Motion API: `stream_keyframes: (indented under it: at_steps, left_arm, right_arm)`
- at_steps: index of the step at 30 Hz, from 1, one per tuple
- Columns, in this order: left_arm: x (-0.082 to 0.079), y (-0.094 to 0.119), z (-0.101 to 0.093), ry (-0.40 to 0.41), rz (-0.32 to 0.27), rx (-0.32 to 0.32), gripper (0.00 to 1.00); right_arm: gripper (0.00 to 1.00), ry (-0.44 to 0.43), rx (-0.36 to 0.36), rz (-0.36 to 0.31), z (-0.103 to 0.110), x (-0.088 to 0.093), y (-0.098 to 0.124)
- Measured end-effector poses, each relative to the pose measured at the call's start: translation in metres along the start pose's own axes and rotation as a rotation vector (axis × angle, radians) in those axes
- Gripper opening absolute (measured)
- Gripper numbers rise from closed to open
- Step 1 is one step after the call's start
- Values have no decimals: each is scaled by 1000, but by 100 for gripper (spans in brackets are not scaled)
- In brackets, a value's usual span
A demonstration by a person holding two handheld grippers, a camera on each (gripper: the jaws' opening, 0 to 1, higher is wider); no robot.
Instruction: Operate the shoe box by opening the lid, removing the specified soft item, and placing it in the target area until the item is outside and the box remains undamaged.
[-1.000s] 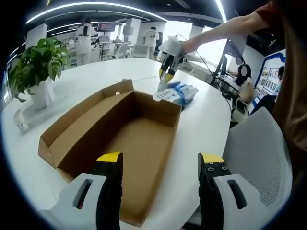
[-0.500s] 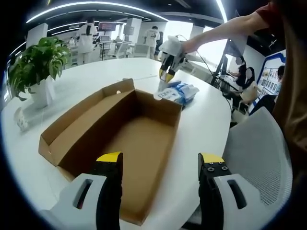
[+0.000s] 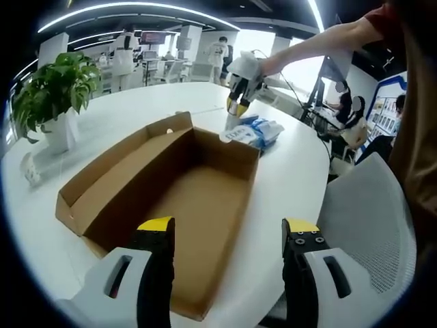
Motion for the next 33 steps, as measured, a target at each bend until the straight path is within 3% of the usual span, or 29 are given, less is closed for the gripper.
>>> stream_keyframes:
  at_steps: [16, 33]
  left_arm:
    - [-1, 0, 0, -4, -3, -2, 63]
    - [-1, -1, -1, -5, -1, 0, 63]
  right_arm:
    - [20, 144, 1, 20, 0, 2, -1]
    - [26, 101, 14, 3, 0, 0, 2]
Point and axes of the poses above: the point that each gripper's makers call its tool centre point, and the gripper's own axes: y roughly backward along the fingers, z roughly to its left, x roughly out of its underside, the point moved 3 cm from there along y, roughly backward along the fingers, and after that the axes turned 2 degrees about z, right-handed, at the moved point
